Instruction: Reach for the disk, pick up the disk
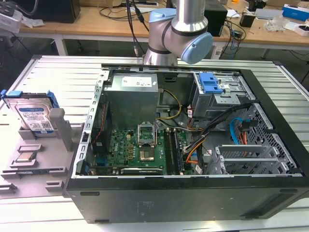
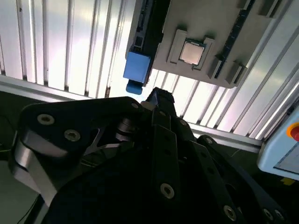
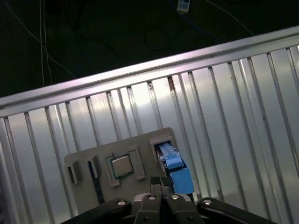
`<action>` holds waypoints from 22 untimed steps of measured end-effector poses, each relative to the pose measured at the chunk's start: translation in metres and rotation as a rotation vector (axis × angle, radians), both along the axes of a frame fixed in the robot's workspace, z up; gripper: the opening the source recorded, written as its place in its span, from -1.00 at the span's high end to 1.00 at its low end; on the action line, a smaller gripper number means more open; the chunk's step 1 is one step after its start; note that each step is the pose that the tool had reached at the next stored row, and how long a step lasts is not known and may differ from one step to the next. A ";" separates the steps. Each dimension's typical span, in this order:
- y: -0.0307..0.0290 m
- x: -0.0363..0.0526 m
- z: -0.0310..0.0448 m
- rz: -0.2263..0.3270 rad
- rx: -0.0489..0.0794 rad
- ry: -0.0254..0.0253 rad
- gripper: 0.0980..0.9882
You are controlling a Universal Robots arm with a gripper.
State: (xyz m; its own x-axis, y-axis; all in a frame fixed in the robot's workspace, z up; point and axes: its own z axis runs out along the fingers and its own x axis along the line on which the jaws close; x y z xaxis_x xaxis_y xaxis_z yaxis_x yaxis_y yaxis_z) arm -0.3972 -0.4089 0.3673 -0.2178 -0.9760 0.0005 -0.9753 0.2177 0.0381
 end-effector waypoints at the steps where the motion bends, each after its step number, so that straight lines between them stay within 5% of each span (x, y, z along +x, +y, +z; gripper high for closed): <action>1: 0.0000 0.0000 0.0000 0.012 0.000 0.0000 0.98; 22: 0.0000 0.0001 0.0000 0.385 0.000 0.0000 0.98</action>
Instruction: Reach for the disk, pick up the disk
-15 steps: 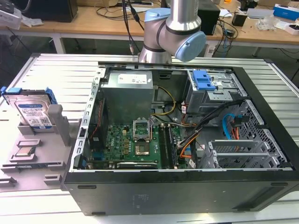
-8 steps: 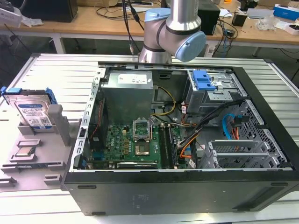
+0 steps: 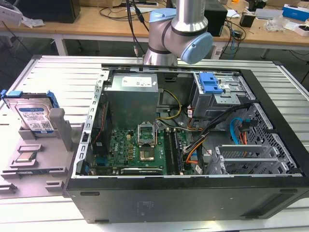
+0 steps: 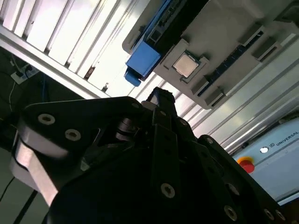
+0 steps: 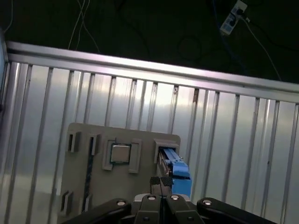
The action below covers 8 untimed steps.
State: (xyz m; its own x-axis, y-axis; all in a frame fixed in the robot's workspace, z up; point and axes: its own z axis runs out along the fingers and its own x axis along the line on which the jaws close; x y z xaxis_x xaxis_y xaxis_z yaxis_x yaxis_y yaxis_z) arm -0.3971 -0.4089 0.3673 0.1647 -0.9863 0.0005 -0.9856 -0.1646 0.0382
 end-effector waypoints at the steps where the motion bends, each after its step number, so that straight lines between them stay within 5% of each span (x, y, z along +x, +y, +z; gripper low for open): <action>1: 0.0000 0.0000 0.0000 0.023 0.000 -0.0001 0.98; 8: 0.0000 0.0001 0.0000 0.137 0.000 0.0000 0.98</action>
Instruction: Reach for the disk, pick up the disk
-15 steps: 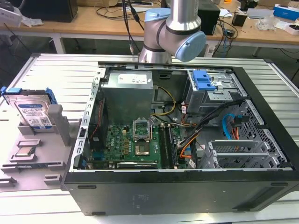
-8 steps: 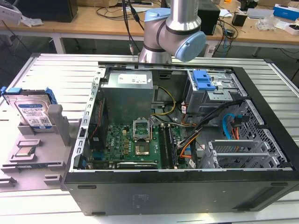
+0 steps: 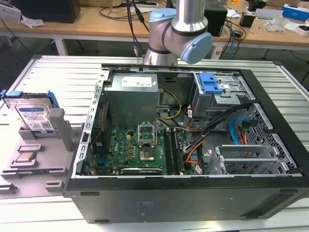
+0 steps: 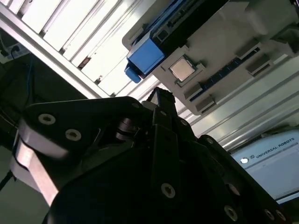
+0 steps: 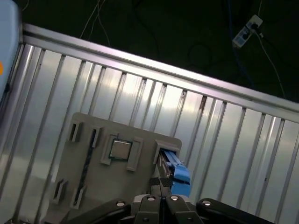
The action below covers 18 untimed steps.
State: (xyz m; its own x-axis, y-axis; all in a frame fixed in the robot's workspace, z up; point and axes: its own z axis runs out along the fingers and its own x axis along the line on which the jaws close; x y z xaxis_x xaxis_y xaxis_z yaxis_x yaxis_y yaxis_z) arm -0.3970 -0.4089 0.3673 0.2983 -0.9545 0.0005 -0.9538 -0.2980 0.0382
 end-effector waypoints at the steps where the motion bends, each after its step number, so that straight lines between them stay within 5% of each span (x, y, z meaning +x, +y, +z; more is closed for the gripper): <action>1: 0.0000 0.0000 0.0000 0.021 0.000 -0.0001 0.98; 12: 0.0000 0.0003 0.0000 0.173 0.000 0.0000 0.98; 18: 0.0000 0.0003 0.0000 0.202 0.000 0.0000 0.98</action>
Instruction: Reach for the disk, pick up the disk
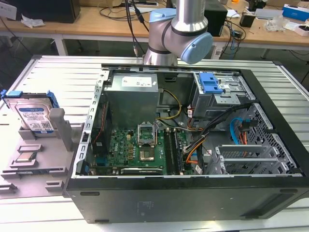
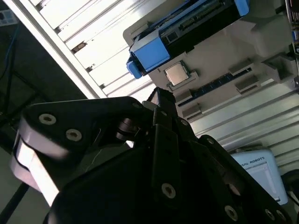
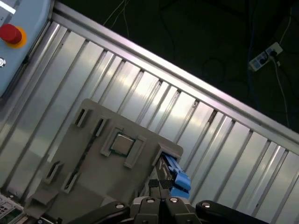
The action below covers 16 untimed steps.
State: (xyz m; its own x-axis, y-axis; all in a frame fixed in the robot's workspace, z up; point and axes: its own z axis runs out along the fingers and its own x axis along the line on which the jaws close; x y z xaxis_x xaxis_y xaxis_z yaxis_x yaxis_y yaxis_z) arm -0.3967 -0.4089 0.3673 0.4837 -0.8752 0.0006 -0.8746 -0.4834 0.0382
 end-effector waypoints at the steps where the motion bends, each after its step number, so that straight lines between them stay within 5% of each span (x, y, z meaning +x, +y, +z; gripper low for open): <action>1: 0.0000 0.0000 0.0000 -0.002 0.000 0.0000 0.98; 16: 0.0000 0.0000 -0.0029 -0.347 -0.001 0.0001 0.98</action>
